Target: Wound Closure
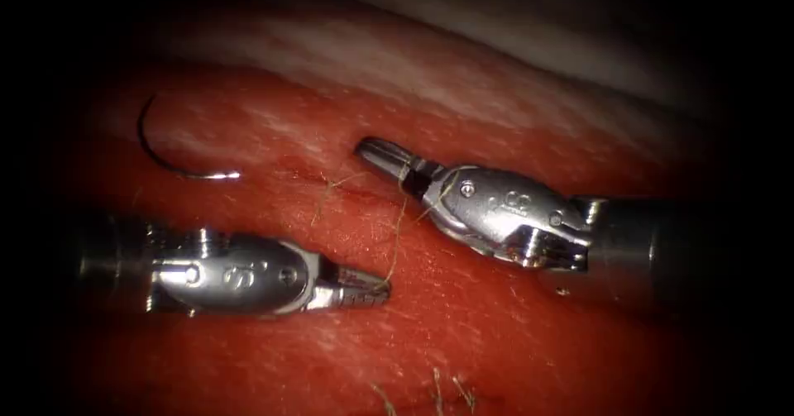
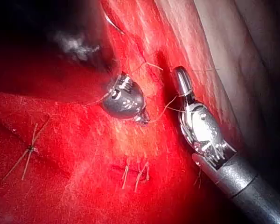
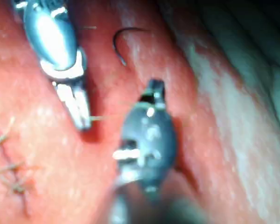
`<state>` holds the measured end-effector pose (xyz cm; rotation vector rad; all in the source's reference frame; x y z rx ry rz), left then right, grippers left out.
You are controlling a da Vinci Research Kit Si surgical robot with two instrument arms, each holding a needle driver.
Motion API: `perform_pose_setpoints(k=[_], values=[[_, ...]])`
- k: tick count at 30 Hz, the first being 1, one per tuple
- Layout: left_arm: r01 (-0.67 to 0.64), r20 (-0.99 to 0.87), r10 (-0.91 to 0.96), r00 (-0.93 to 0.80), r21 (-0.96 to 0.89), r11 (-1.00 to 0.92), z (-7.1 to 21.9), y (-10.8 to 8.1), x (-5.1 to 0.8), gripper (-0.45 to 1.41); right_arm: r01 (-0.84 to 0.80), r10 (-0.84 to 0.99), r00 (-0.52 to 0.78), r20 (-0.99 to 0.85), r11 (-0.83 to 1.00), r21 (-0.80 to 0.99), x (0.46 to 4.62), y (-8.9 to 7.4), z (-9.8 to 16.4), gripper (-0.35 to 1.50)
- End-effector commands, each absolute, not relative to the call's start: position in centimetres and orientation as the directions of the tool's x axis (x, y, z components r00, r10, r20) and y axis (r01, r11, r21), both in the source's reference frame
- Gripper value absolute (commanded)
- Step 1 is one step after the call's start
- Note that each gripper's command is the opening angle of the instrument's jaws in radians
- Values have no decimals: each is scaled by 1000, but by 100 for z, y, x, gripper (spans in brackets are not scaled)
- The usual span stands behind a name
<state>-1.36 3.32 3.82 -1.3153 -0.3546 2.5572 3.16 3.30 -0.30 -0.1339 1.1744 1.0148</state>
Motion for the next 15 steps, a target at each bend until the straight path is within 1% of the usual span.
perform_pose_setpoints(k=[1,3,4,6,10,11,13,15], values=[[-102,-760,323,-564,-325,-940,386,326,-140,-35,-720,585,18,-811,570,395,324,333,-28,-35],[-98,-759,322,-565,-326,-940,383,324,-139,-35,-735,589,24,-808,558,384,323,332,-28,-35],[-97,-759,322,-565,-327,-940,382,324,-138,-35,-740,589,25,-808,554,381,322,332,-28,-28],[-94,-760,322,-564,-329,-940,380,324,-135,-35,-754,589,26,-808,542,371,321,330,-28,-1],[-88,-762,323,-561,-334,-939,374,327,-130,-35,-767,589,28,-807,531,361,317,328,-30,36],[-90,-761,324,-561,-334,-938,372,329,-128,-35,-781,590,29,-807,517,350,316,328,-30,63],[-93,-761,325,-562,-333,-938,370,332,-127,-35,-796,591,30,-806,502,339,316,328,-30,93],[-92,-761,326,-561,-334,-938,370,333,-127,-35,-810,592,31,-805,486,327,316,328,-30,105]])
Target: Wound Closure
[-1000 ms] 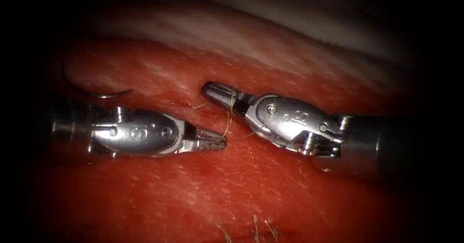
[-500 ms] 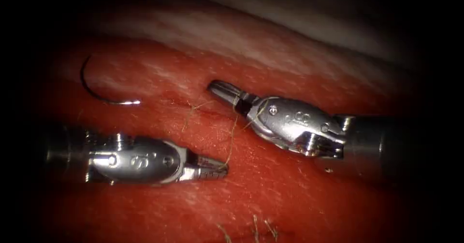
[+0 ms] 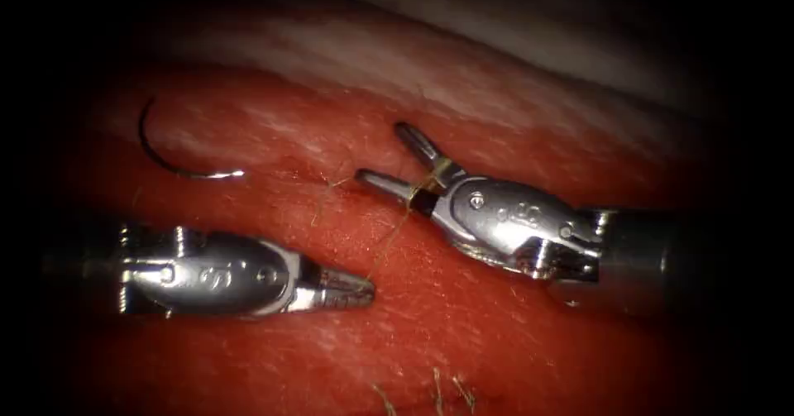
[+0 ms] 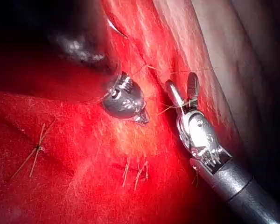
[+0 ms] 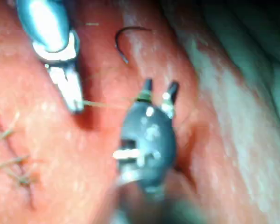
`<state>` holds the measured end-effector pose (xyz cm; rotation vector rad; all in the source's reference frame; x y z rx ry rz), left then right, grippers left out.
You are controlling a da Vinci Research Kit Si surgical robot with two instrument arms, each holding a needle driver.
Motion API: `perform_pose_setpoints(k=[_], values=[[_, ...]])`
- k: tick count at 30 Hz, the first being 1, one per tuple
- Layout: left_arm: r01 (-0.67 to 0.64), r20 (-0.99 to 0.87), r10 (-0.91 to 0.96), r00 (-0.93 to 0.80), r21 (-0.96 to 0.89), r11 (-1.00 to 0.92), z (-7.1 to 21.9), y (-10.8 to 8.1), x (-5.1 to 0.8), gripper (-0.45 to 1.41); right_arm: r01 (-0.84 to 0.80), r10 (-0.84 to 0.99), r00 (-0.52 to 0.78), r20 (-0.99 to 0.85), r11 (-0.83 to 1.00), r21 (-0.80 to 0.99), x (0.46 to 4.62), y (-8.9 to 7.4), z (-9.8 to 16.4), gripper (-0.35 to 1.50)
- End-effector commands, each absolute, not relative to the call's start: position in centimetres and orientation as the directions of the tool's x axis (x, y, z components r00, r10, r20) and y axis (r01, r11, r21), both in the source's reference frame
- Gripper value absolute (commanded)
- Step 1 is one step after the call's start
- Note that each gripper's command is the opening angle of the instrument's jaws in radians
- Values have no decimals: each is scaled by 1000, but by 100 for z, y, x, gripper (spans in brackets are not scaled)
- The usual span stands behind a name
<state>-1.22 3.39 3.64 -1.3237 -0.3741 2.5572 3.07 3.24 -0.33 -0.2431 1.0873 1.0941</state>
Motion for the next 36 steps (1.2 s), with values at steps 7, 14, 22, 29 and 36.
perform_pose_setpoints(k=[7,14,22,29,36], values=[[-95,-760,324,-563,-330,-939,374,339,-123,-35,-851,597,31,-802,436,292,302,321,-34,113],[-98,-760,324,-564,-328,-939,375,342,-122,-35,-888,627,3,-779,360,287,294,332,-27,111],[-101,-759,326,-564,-328,-939,374,348,-120,-35,-896,684,14,-729,332,295,319,350,-4,108],[-102,-759,326,-564,-328,-939,375,351,-118,-35,-865,712,-16,-702,343,367,323,349,8,-35],[-110,-756,328,-566,-325,-939,372,359,-108,-35,-860,710,-18,-704,348,373,315,345,12,-35]])
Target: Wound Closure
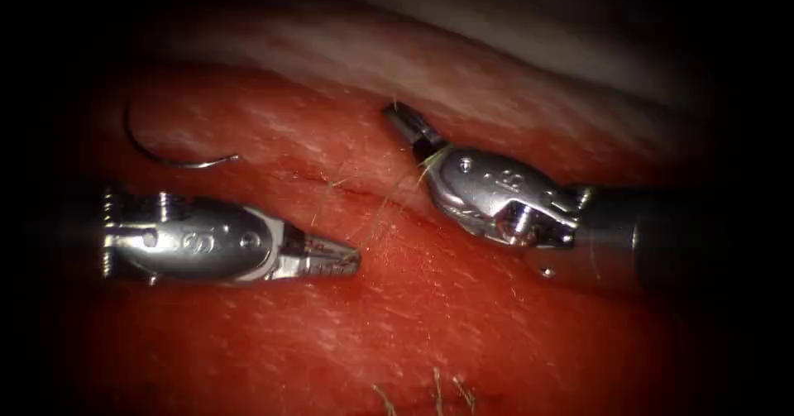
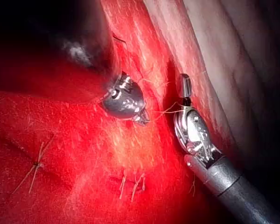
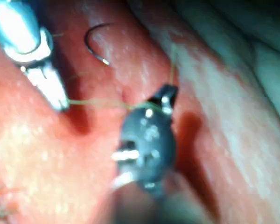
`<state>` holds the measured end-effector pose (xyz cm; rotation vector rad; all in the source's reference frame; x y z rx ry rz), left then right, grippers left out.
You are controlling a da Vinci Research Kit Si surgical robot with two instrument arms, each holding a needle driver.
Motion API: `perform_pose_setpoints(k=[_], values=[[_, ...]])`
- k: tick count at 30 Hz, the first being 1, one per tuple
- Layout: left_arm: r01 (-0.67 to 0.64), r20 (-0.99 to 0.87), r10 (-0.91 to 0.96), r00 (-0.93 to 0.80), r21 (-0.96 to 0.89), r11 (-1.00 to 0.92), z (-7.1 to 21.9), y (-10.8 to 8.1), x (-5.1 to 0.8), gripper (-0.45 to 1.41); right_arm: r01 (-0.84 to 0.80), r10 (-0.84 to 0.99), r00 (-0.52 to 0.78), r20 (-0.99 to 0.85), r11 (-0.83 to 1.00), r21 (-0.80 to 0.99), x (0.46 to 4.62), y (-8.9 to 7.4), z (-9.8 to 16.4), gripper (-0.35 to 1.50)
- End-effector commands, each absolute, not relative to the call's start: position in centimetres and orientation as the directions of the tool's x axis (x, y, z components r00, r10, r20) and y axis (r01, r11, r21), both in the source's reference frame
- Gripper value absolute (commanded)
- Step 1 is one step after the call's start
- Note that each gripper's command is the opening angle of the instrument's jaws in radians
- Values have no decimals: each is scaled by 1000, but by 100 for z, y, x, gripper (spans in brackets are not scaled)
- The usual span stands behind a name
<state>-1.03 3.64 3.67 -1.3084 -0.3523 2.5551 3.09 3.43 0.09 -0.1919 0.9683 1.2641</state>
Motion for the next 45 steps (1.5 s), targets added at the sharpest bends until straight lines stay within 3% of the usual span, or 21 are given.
perform_pose_setpoints(k=[1,10,17,30,45], values=[[-112,-756,328,-566,-324,-939,372,360,-106,-35,-857,712,-23,-702,348,381,313,344,11,-35],[-158,-735,376,-565,-351,-923,377,397,-91,-35,-844,723,-30,-690,351,405,313,323,-23,-35],[-282,-693,449,-565,-350,-894,419,541,-67,-35,-846,715,-14,-699,364,390,320,304,-16,-35],[-328,-655,492,-573,-366,-871,535,650,-150,-35,-835,726,19,-687,390,389,330,252,-30,-35],[-345,-651,481,-587,-336,-876,590,682,-160,-35,-820,736,51,-675,416,392,345,225,-40,-35]])
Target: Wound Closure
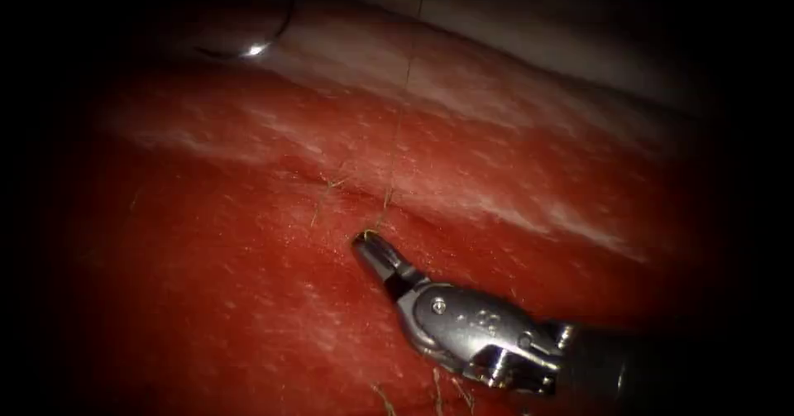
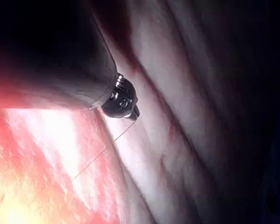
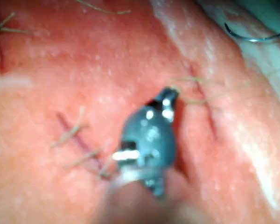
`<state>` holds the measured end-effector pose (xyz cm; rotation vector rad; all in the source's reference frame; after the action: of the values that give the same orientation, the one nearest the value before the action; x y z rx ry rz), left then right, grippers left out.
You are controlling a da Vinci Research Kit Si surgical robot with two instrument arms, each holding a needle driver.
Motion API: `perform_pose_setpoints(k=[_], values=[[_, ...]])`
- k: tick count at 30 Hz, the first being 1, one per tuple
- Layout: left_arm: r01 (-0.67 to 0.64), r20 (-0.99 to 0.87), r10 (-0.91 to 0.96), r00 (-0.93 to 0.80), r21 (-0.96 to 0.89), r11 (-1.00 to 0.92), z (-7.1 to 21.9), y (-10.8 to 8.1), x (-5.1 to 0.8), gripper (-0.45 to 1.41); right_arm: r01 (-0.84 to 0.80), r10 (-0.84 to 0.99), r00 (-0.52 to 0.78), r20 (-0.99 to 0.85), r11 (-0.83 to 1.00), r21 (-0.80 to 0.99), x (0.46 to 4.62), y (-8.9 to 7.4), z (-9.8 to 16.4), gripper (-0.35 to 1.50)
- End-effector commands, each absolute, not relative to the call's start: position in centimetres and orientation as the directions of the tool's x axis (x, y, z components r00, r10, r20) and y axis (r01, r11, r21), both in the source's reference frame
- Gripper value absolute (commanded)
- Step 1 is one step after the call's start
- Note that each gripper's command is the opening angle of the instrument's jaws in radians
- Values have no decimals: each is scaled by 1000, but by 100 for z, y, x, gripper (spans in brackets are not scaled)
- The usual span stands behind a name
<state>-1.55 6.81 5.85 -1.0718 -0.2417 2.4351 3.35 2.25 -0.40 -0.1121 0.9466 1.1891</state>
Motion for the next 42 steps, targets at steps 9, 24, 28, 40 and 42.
perform_pose_setpoints(k=[9,24,28,40,42], values=[[-367,-671,434,-601,-250,-896,612,725,-181,-35,-804,727,76,-683,449,389,351,208,-51,-35],[-381,-666,420,-616,-216,-899,648,733,-188,-35,-756,725,157,-670,525,391,376,150,-55,-35],[-382,-668,422,-612,-218,-898,650,736,-191,-35,-748,726,171,-666,536,392,378,148,-57,-35],[-357,-677,452,-581,-287,-889,614,710,-172,-35,-674,740,202,-641,580,457,382,171,-72,84],[-343,-664,480,-573,-338,-877,583,695,-160,-35,-666,740,211,-638,587,460,378,174,-86,121]])
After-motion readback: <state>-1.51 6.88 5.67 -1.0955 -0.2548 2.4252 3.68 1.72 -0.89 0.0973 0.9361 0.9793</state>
